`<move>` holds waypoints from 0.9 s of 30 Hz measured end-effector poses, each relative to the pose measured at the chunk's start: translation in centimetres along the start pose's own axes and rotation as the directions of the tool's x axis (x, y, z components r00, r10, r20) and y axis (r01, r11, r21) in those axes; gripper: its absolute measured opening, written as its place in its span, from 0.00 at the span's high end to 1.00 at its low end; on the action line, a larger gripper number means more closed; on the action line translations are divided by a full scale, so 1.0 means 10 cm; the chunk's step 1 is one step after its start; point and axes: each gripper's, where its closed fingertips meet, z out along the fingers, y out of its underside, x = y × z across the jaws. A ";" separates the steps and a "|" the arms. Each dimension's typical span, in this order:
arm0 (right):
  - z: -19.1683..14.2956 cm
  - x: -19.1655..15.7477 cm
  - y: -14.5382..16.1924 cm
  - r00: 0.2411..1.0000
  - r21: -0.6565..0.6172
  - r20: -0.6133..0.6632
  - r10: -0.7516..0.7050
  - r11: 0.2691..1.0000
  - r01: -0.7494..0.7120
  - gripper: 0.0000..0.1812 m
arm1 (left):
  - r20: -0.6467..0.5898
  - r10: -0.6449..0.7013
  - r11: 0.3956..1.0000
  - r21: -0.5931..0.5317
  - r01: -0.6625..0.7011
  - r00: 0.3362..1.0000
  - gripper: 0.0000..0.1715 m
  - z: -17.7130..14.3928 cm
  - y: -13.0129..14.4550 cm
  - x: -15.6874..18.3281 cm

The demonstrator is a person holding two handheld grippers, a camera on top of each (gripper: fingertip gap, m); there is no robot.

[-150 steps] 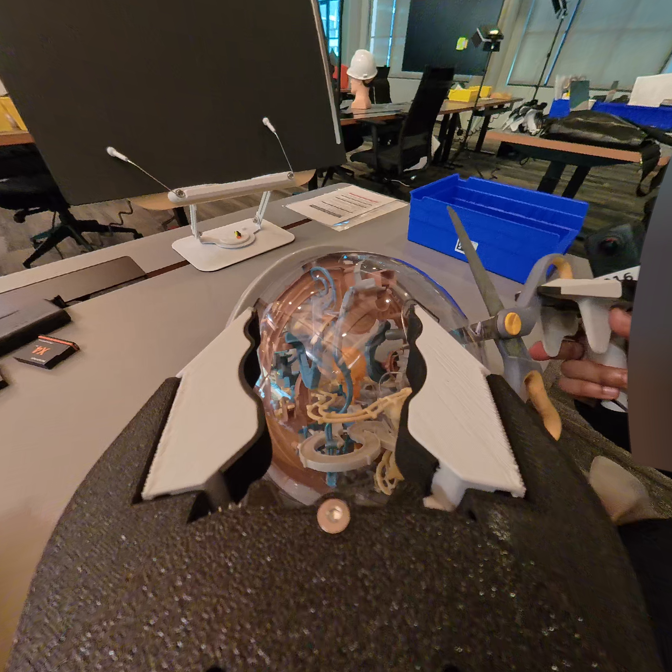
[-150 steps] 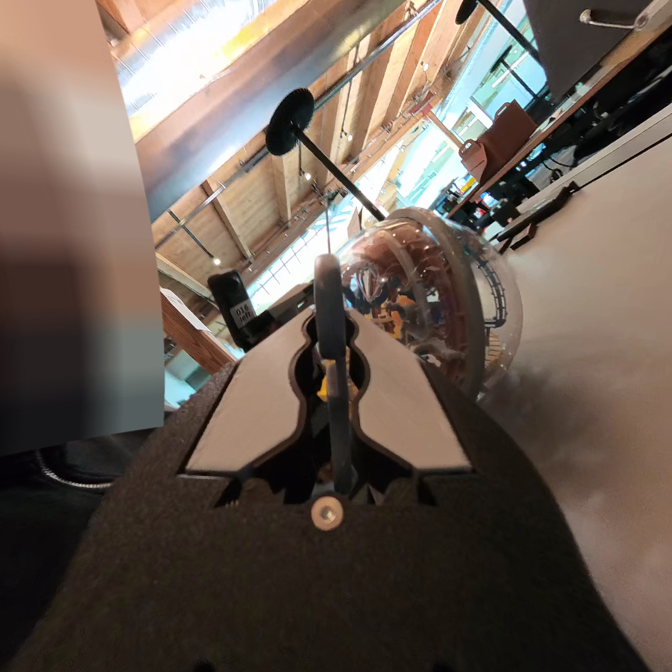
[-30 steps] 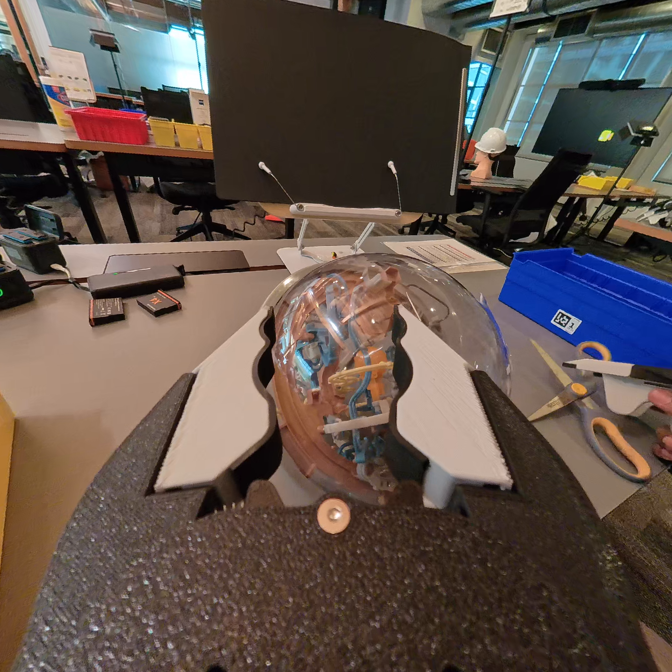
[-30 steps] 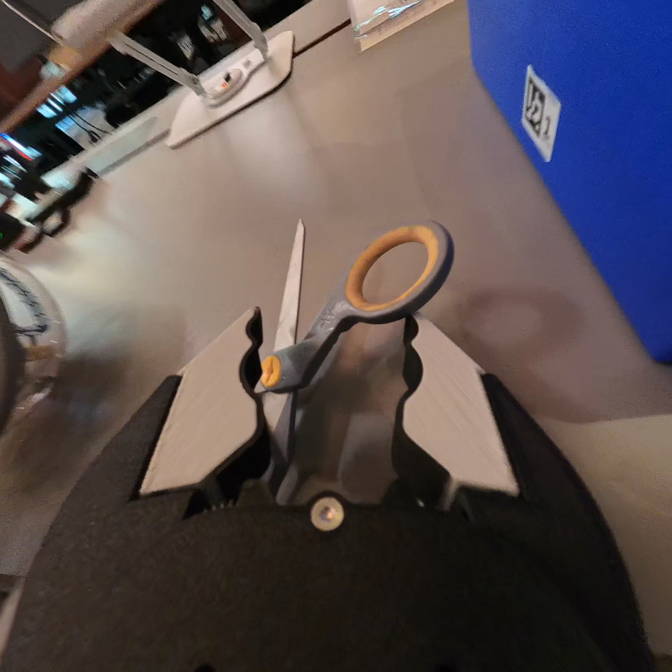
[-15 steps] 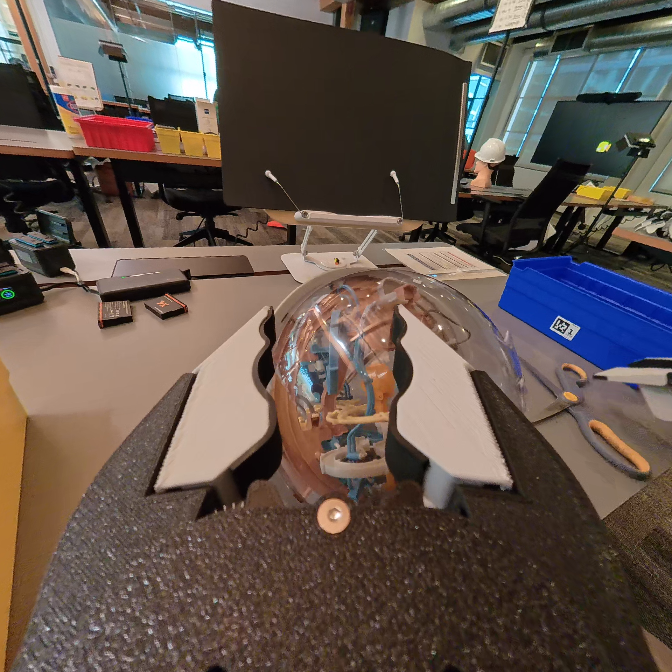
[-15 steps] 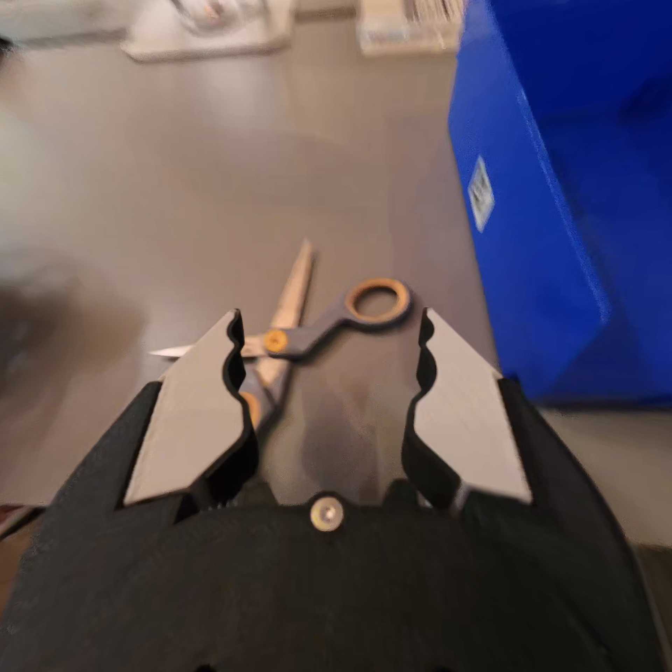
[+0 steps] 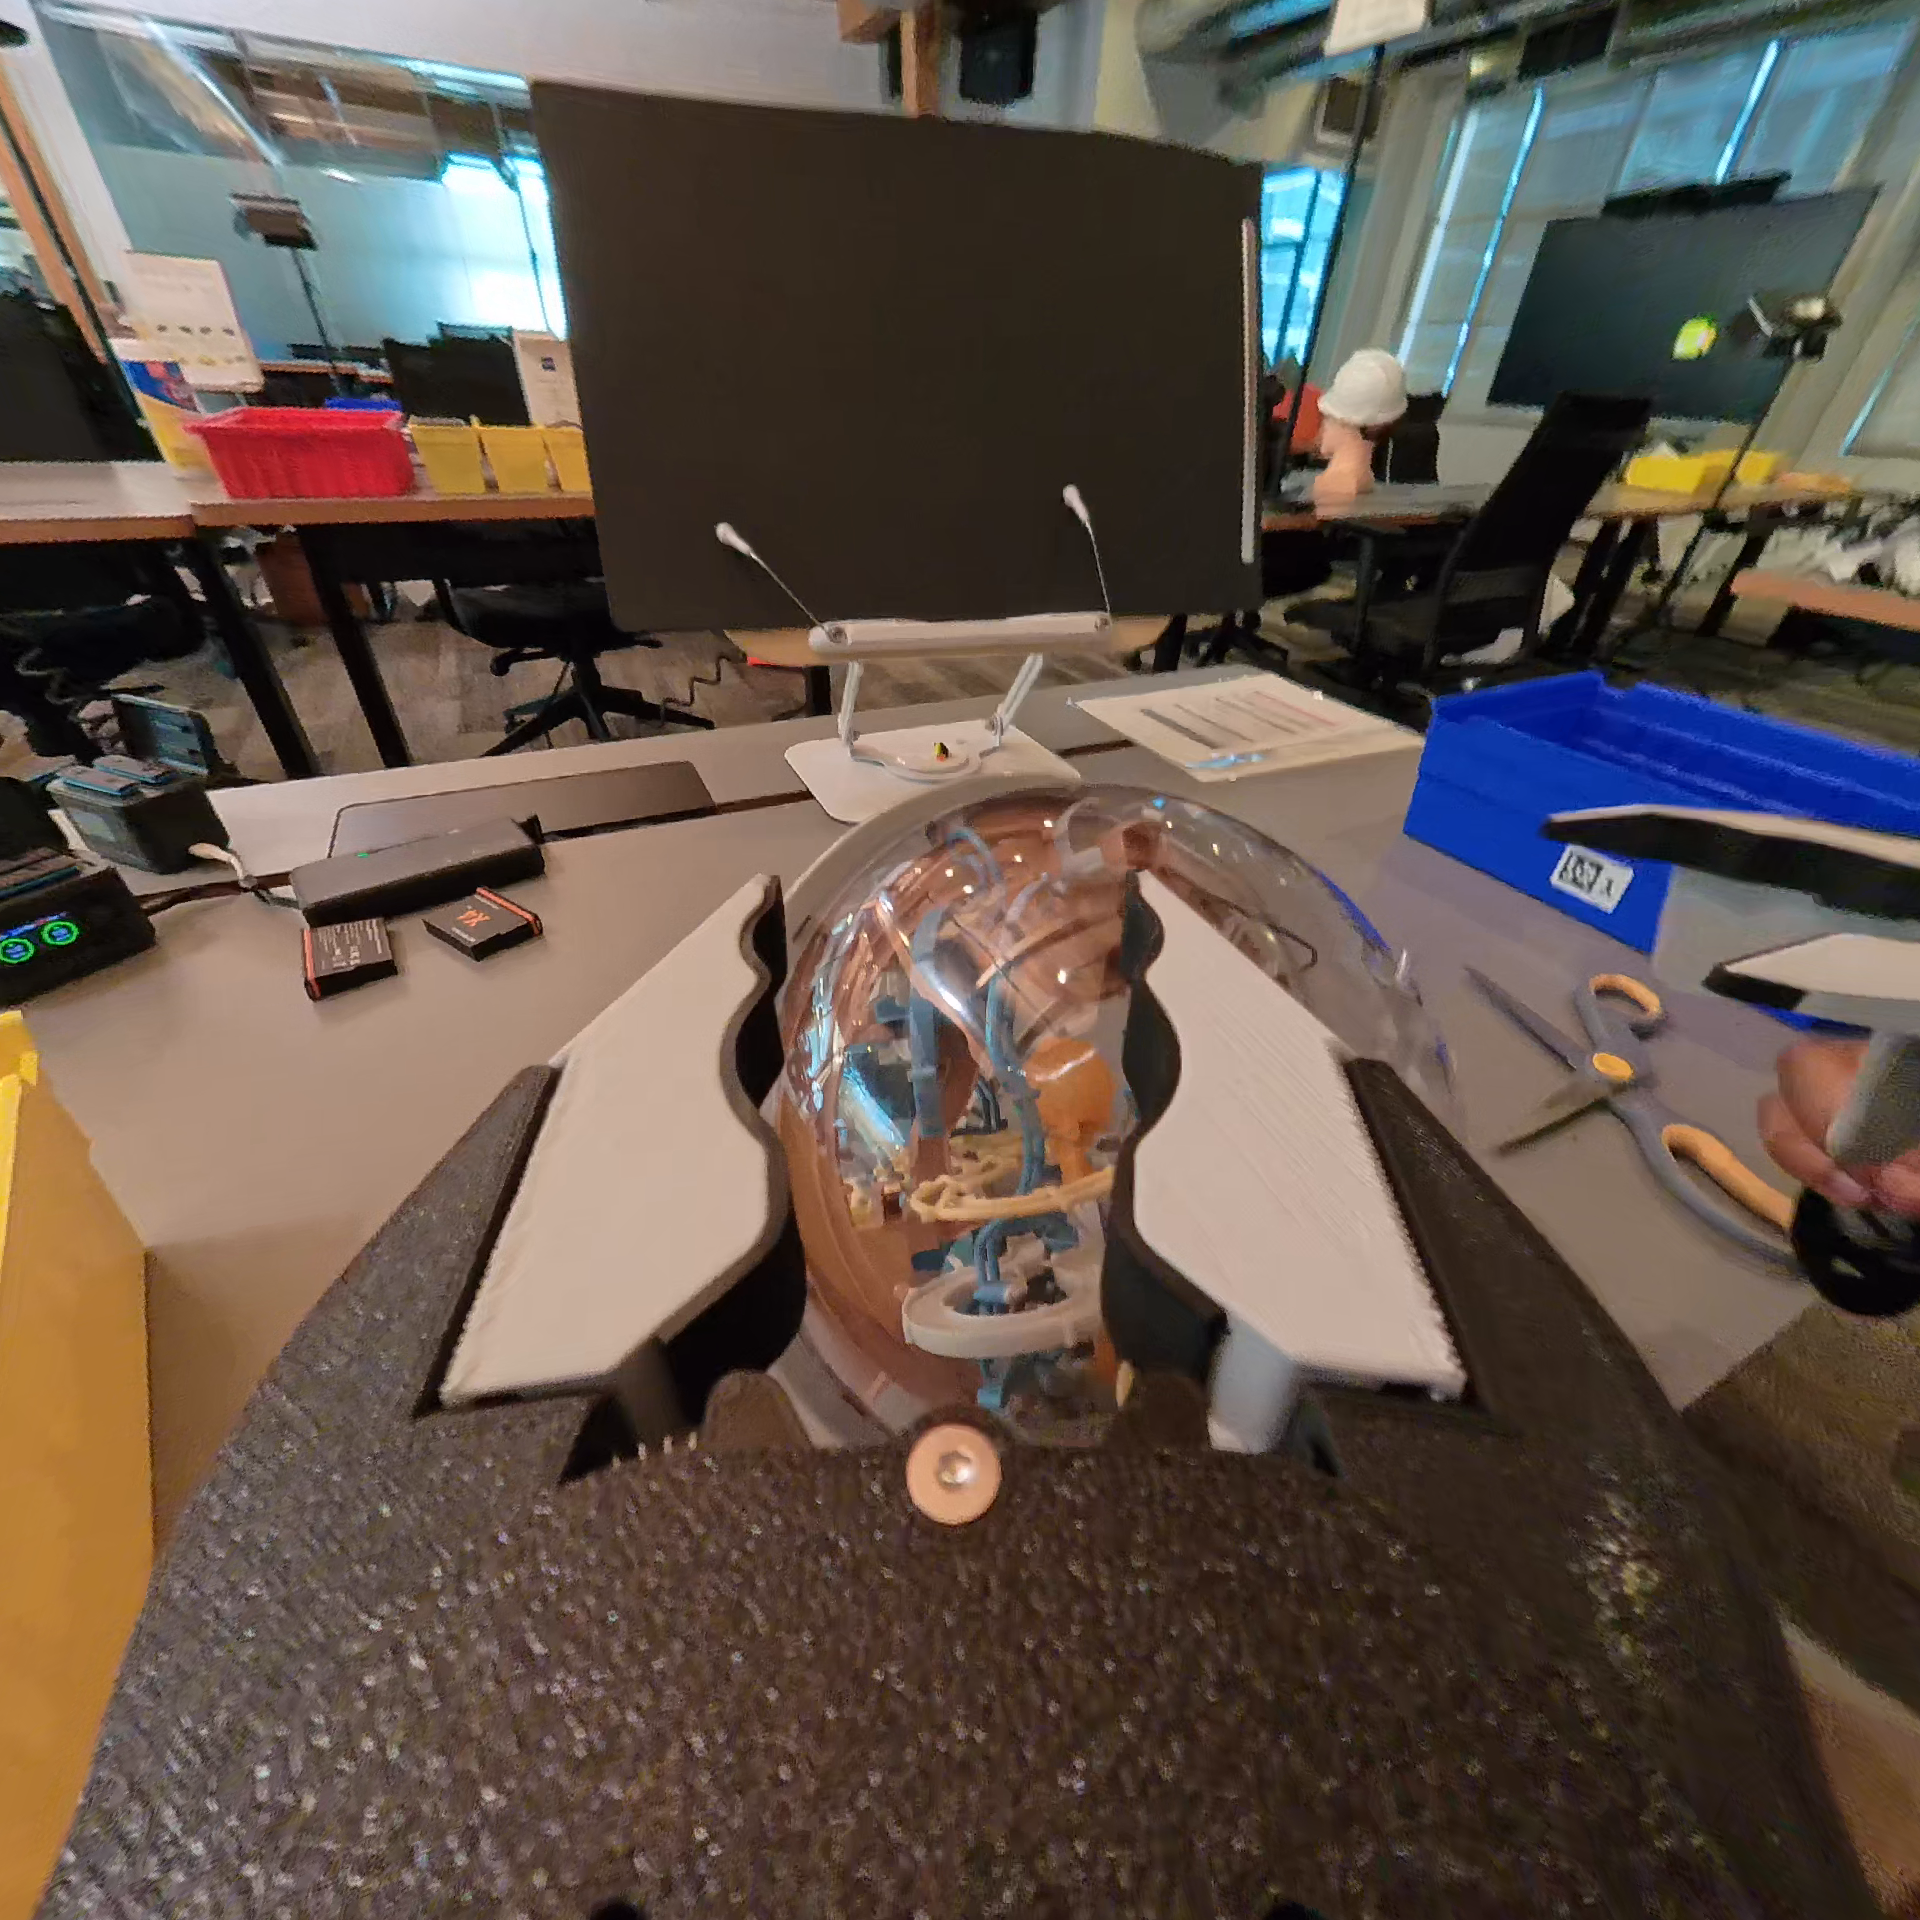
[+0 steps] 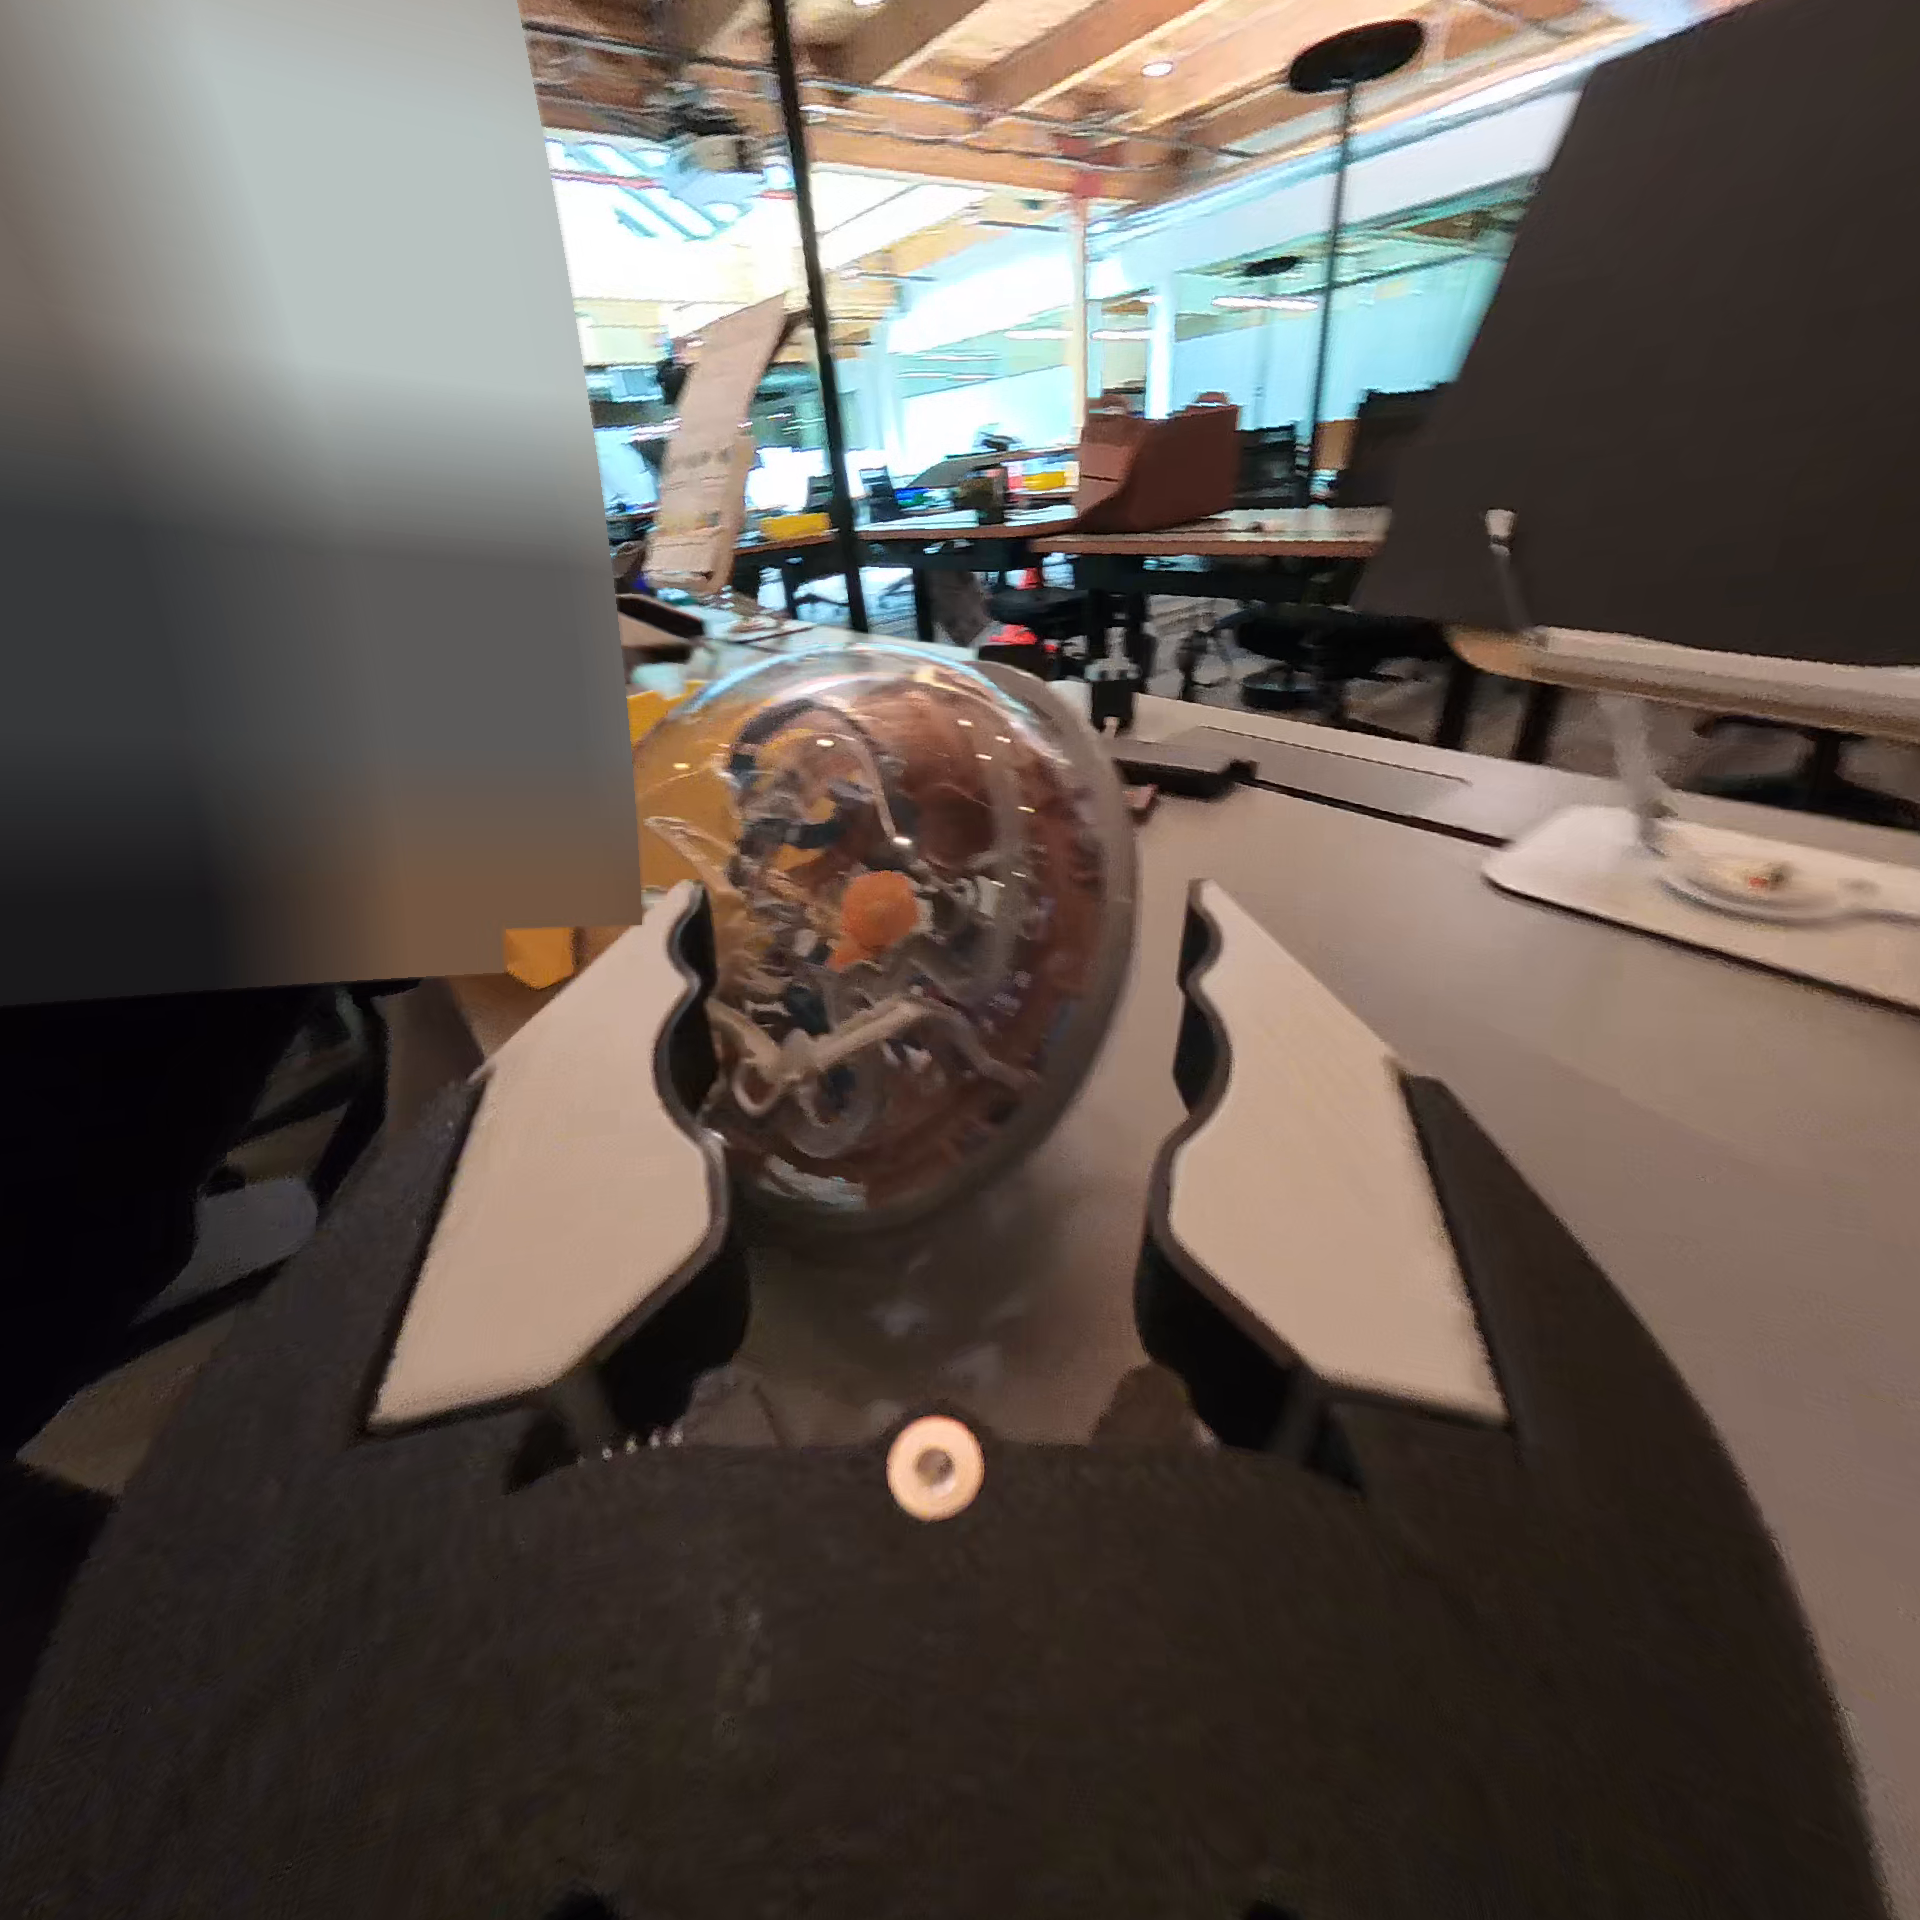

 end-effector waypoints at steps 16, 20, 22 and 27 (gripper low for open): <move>0.54 -0.54 0.17 0.909 -0.020 0.060 -0.412 0.910 0.414 0.72 | -0.078 -0.038 0.998 -0.047 0.034 0.996 0.64 0.07 0.13 0.12; 0.60 -0.40 0.09 0.900 -0.032 0.041 -0.433 0.900 0.434 0.75 | -0.138 -0.053 0.996 -0.078 0.042 0.989 0.64 0.25 0.11 0.17; 0.64 -0.23 0.04 0.923 -0.063 0.019 -0.384 0.921 0.385 0.79 | -0.142 -0.030 0.996 -0.085 0.018 0.989 0.64 0.33 0.07 0.10; 0.72 0.25 -0.01 0.967 -0.063 -0.079 -0.241 0.970 0.236 0.94 | -0.114 -0.066 0.998 -0.015 0.065 0.991 0.63 0.48 -0.05 -0.26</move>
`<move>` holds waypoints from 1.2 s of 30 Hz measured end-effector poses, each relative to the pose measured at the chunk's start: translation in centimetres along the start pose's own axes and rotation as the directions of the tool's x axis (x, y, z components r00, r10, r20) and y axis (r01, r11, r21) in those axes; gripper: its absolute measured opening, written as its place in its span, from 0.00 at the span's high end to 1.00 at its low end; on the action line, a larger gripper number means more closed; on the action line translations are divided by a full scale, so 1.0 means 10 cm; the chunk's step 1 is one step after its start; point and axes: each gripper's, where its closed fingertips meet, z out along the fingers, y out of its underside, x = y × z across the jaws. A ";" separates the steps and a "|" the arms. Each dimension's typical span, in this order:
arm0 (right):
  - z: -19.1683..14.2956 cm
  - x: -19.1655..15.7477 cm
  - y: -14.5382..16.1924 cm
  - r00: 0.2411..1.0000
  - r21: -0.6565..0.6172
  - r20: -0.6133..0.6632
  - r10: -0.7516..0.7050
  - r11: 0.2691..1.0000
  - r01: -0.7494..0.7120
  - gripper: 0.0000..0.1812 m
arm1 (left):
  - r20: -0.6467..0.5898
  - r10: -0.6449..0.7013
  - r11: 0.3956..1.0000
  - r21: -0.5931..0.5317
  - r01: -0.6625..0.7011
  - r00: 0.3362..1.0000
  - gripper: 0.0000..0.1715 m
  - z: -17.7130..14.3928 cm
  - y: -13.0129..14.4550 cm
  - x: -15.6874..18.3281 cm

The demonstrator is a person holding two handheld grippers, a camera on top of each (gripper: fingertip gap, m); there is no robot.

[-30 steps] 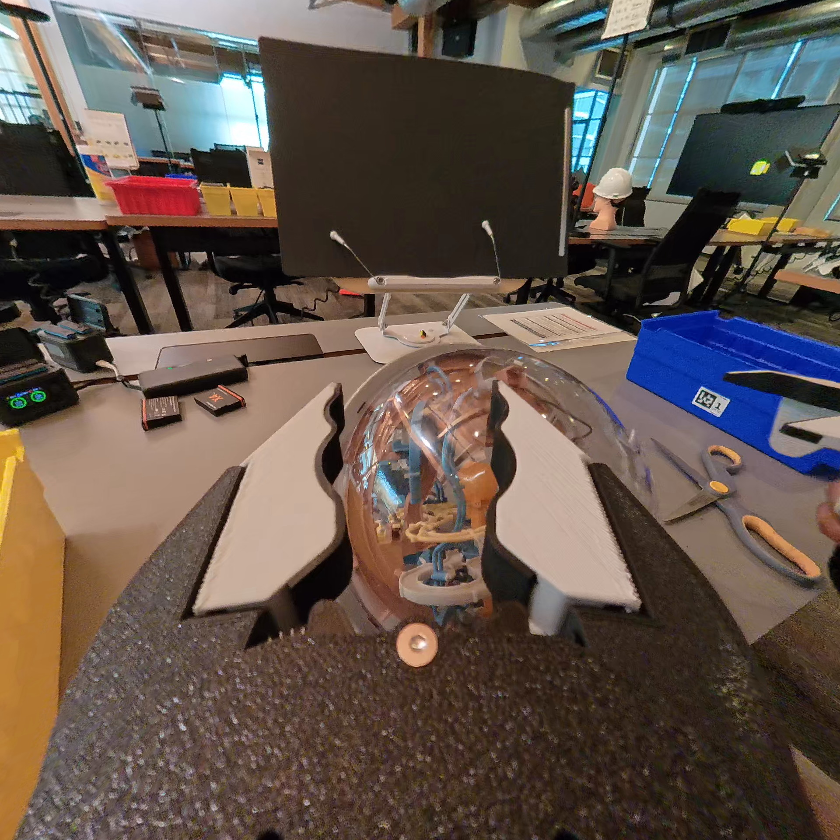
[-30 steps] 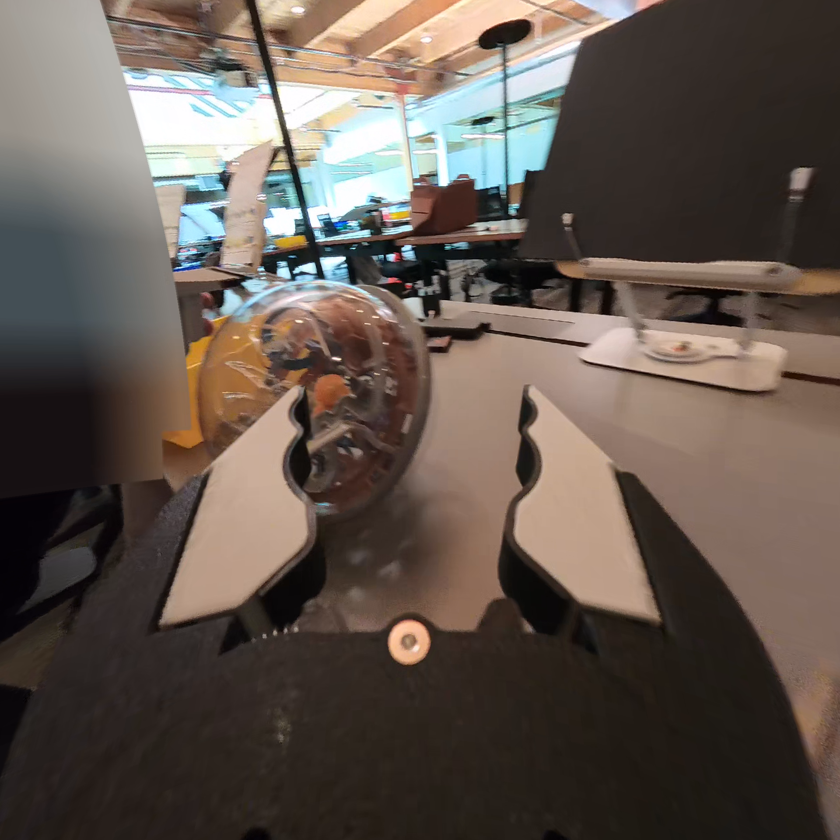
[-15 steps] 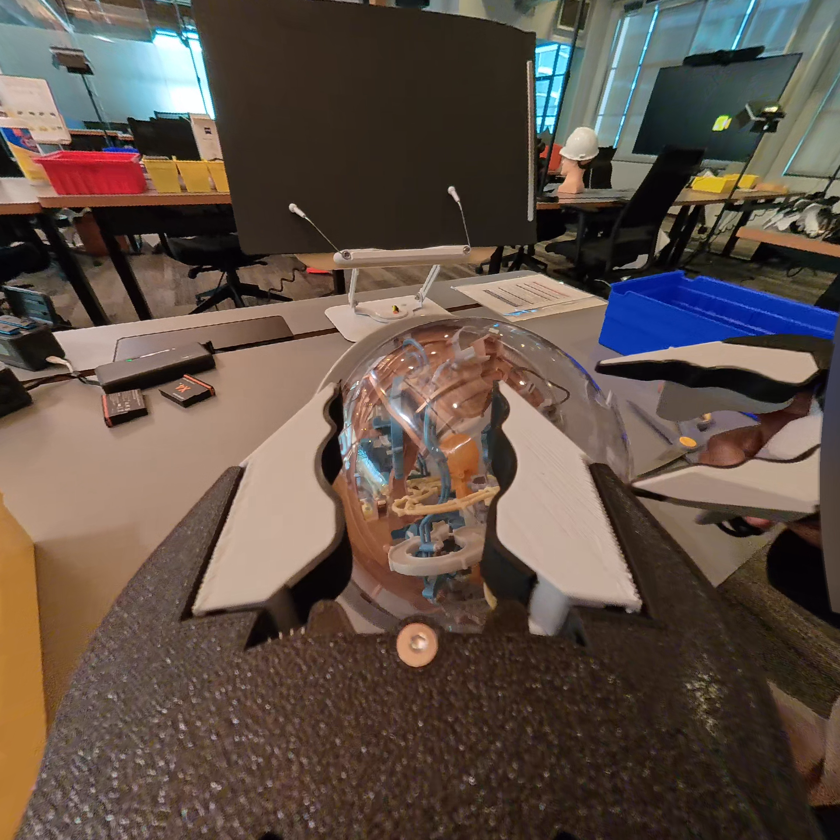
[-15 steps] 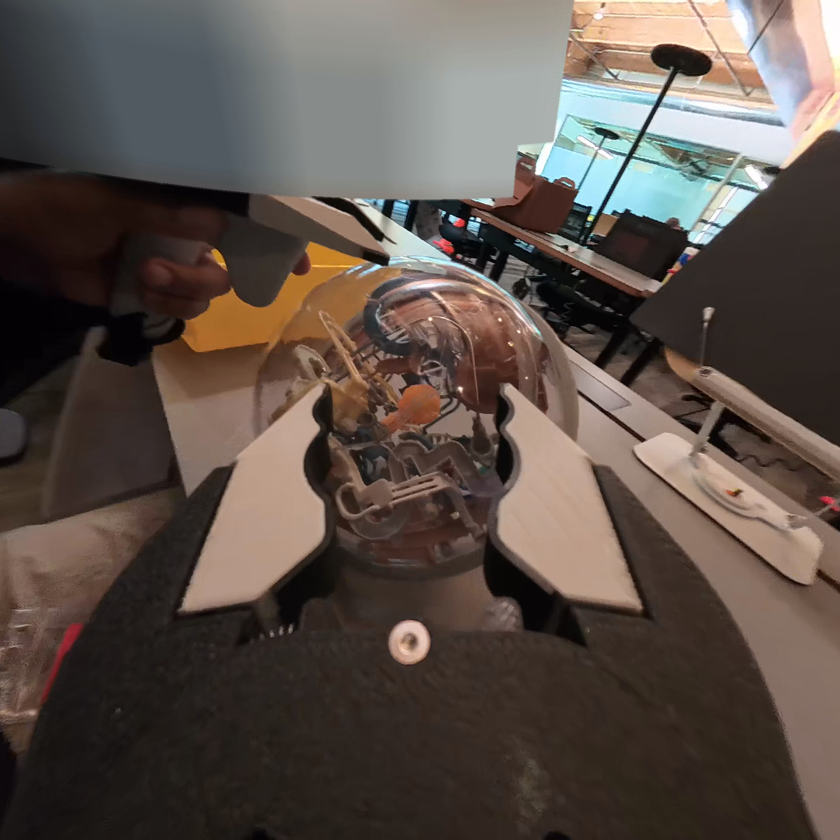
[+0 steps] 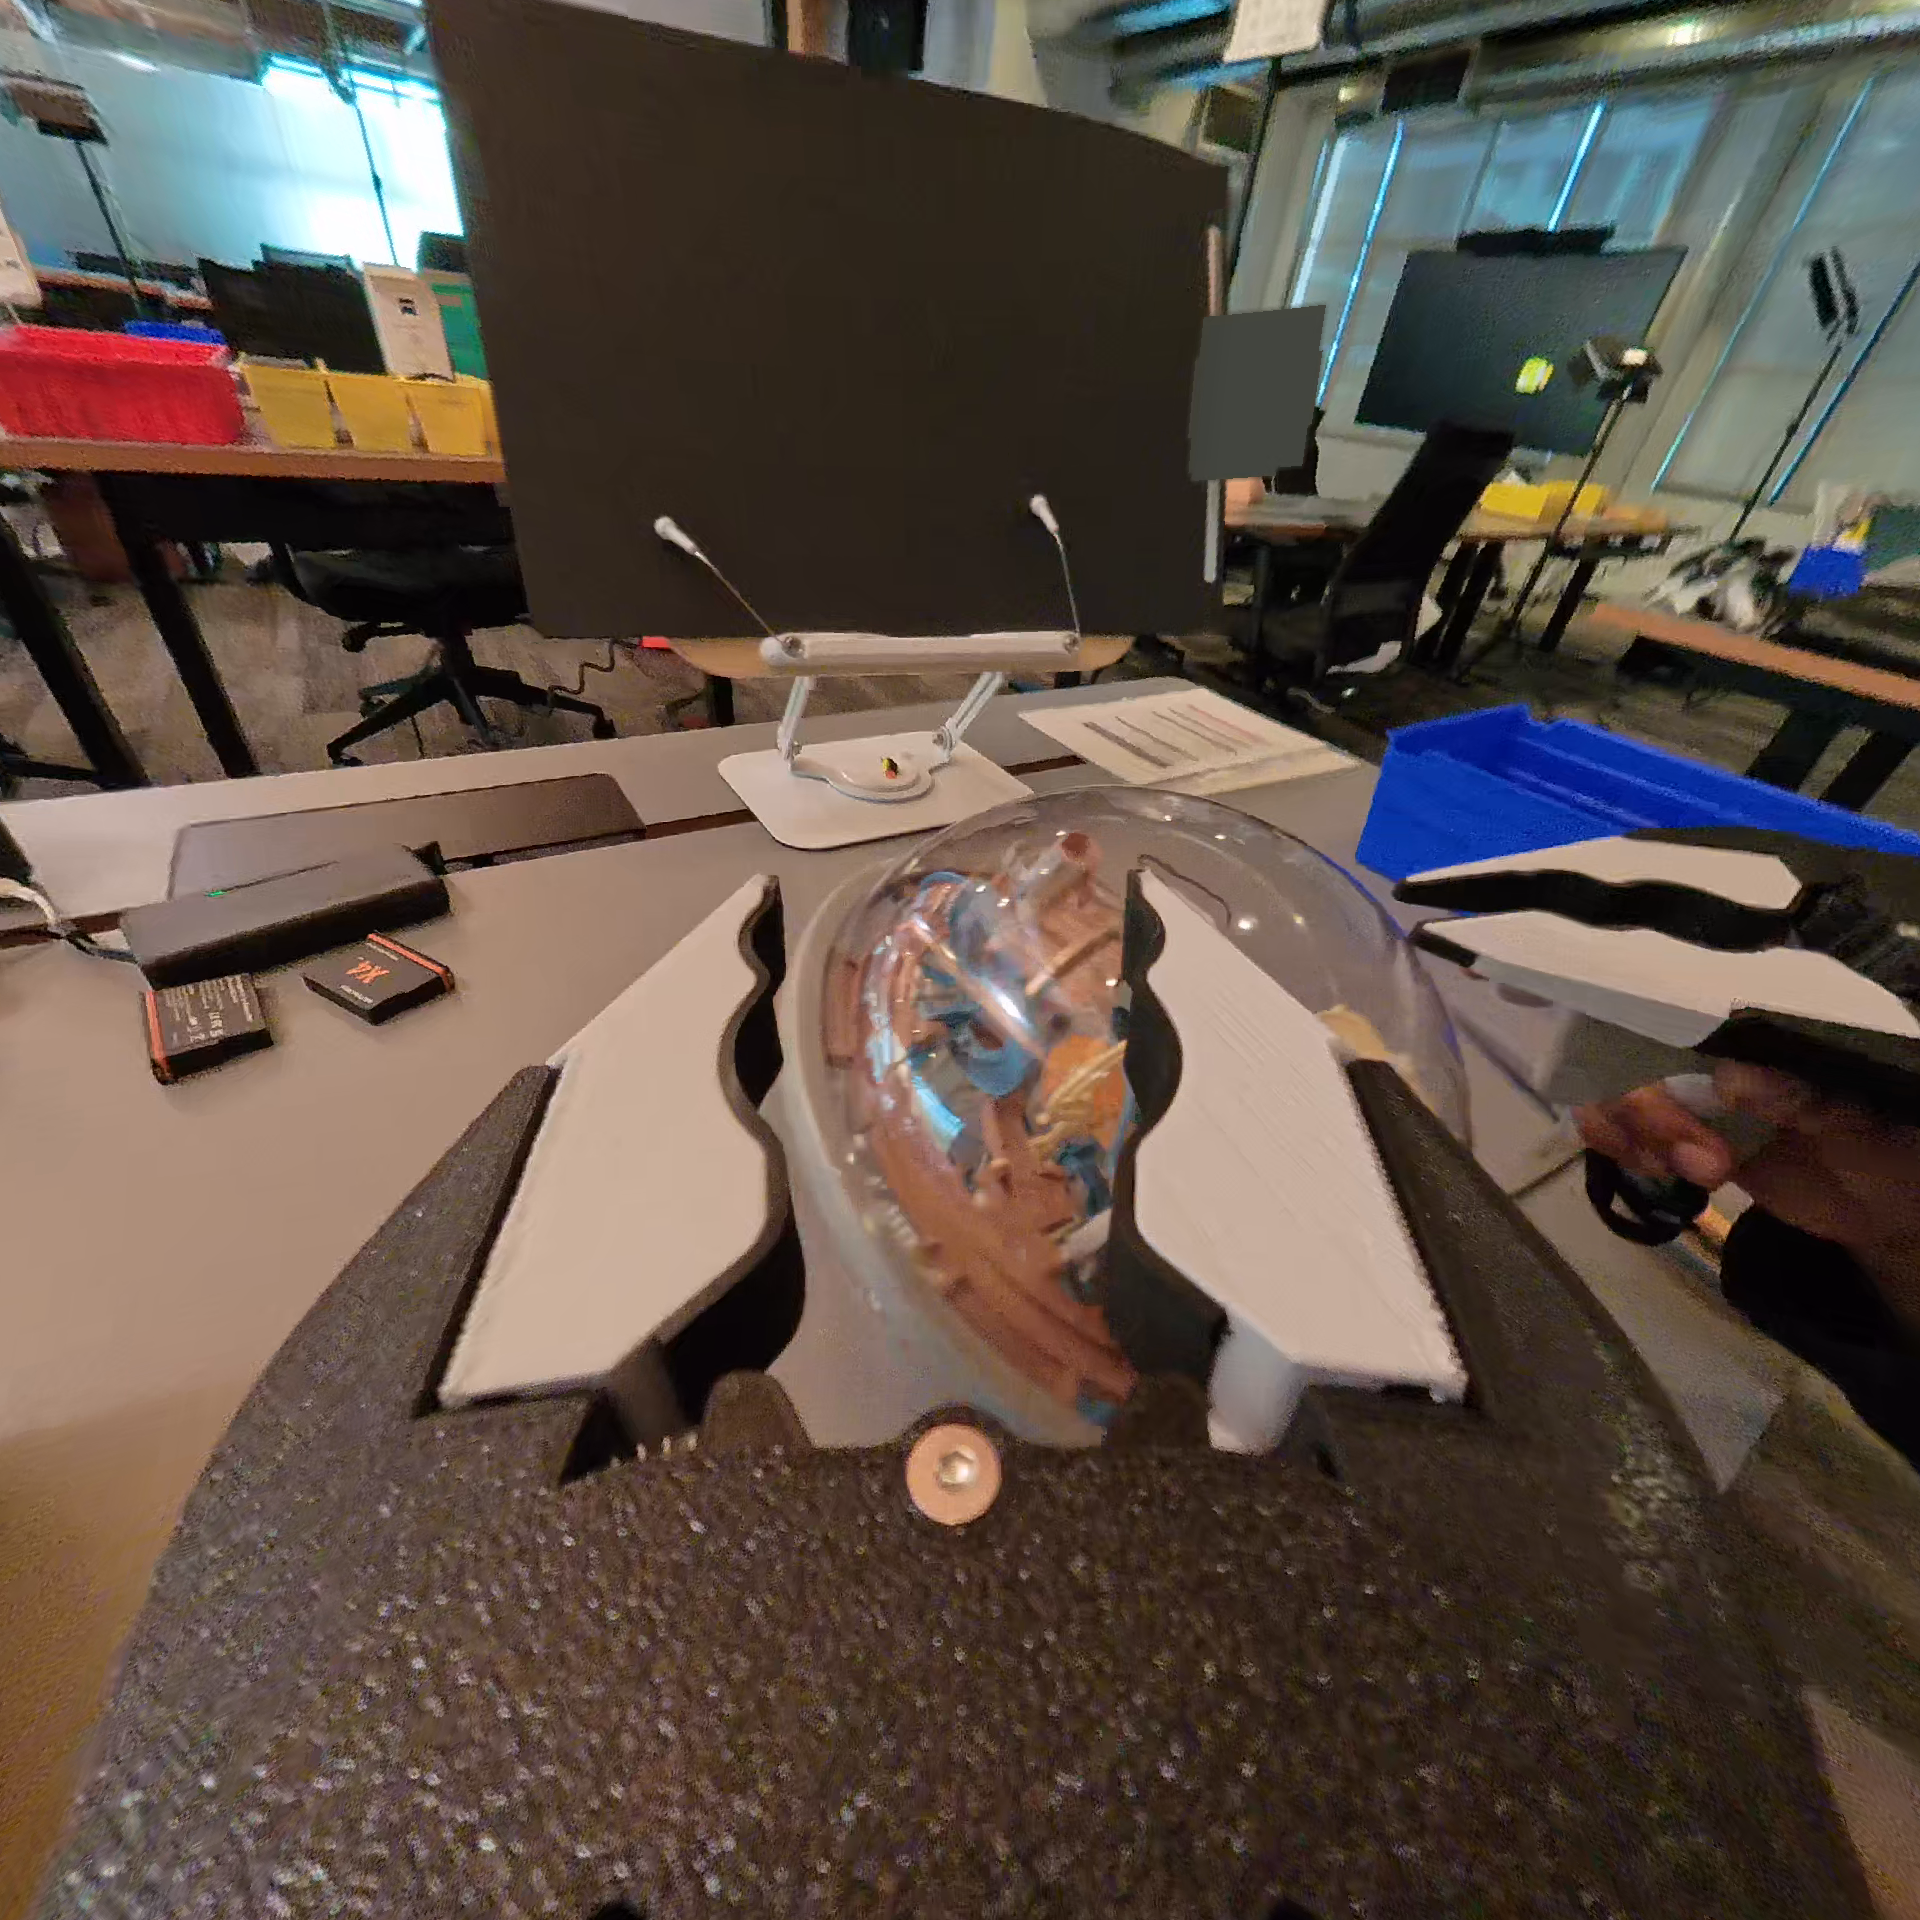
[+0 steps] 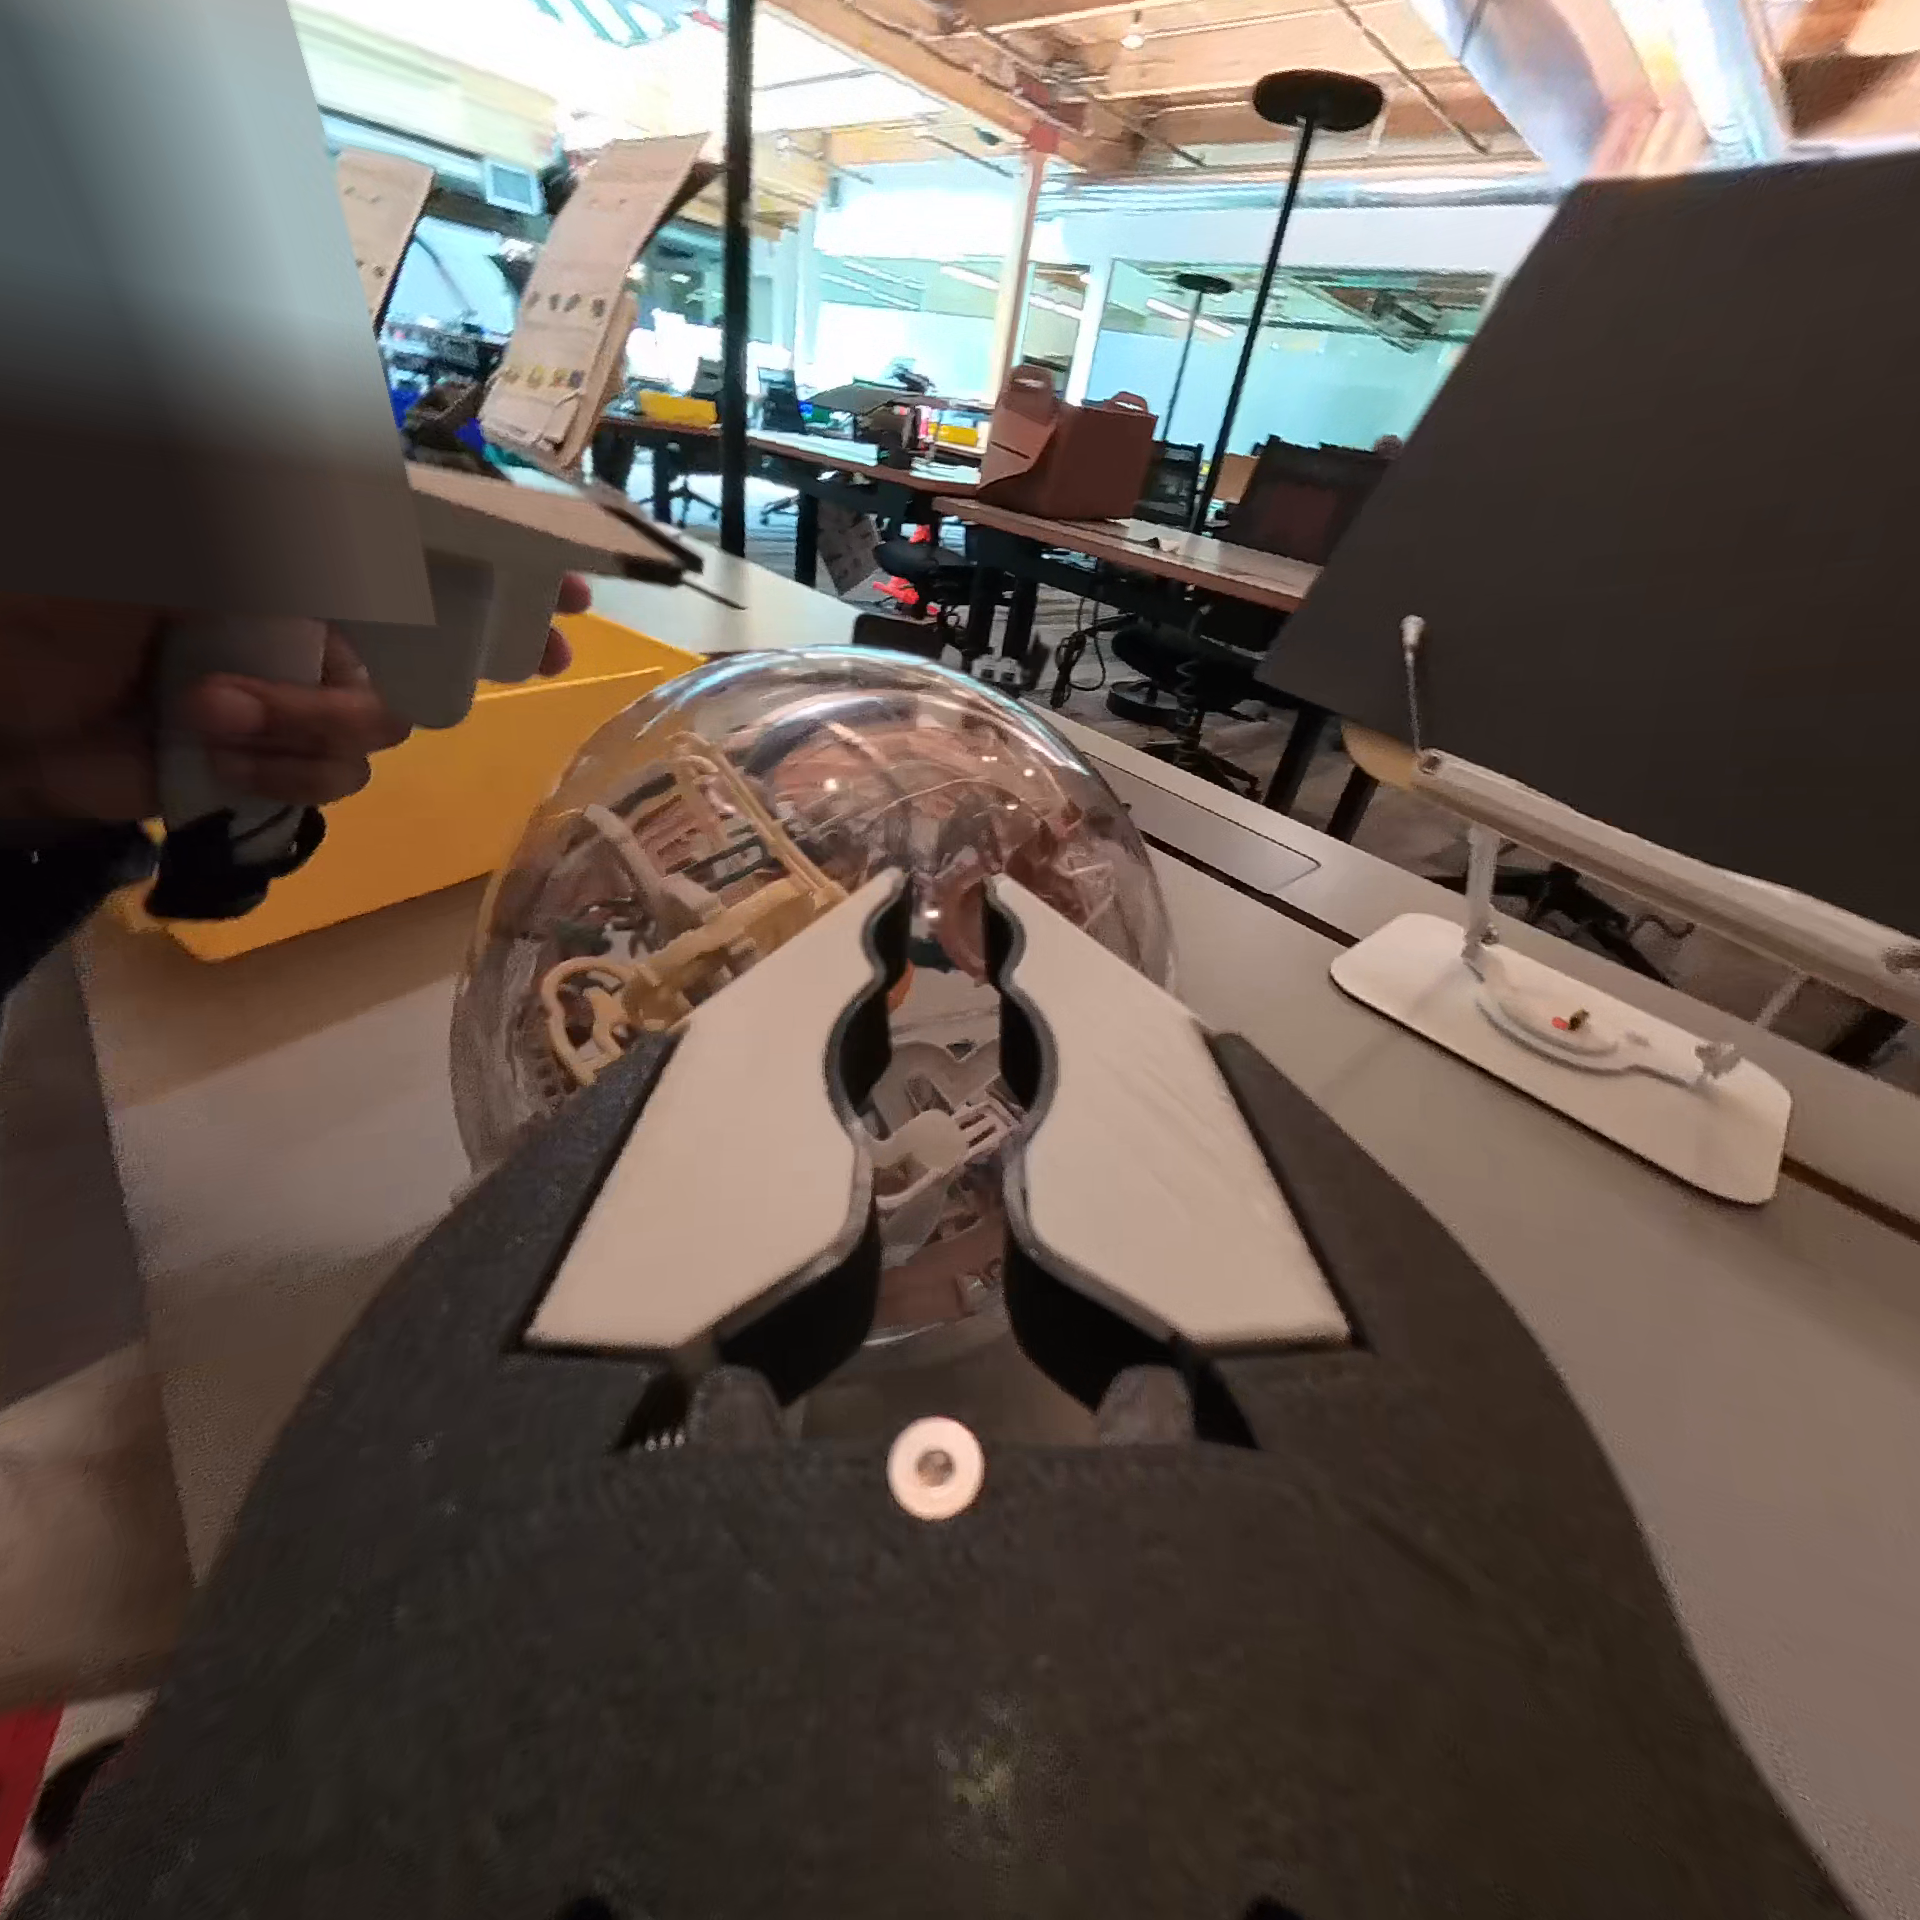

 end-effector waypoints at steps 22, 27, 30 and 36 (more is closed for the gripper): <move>-0.03 0.27 0.11 0.926 0.395 0.099 0.363 0.840 -0.372 0.88 | -0.132 -0.238 0.966 0.069 0.249 0.962 0.77 0.30 0.30 -0.17; -0.01 0.31 0.15 0.898 0.406 0.112 0.425 0.806 -0.431 0.81 | -0.099 -0.270 0.962 0.023 0.273 0.958 0.76 0.19 0.45 -0.35; 0.00 0.36 0.19 0.859 0.390 0.146 0.491 0.769 -0.506 0.80 | -0.088 -0.309 0.951 -0.029 0.308 0.947 0.74 0.11 0.56 -0.43; -0.01 0.35 0.18 0.871 0.400 0.128 0.474 0.779 -0.482 0.80 | -0.283 -0.569 0.822 -0.203 0.532 0.772 0.73 0.01 0.65 -0.18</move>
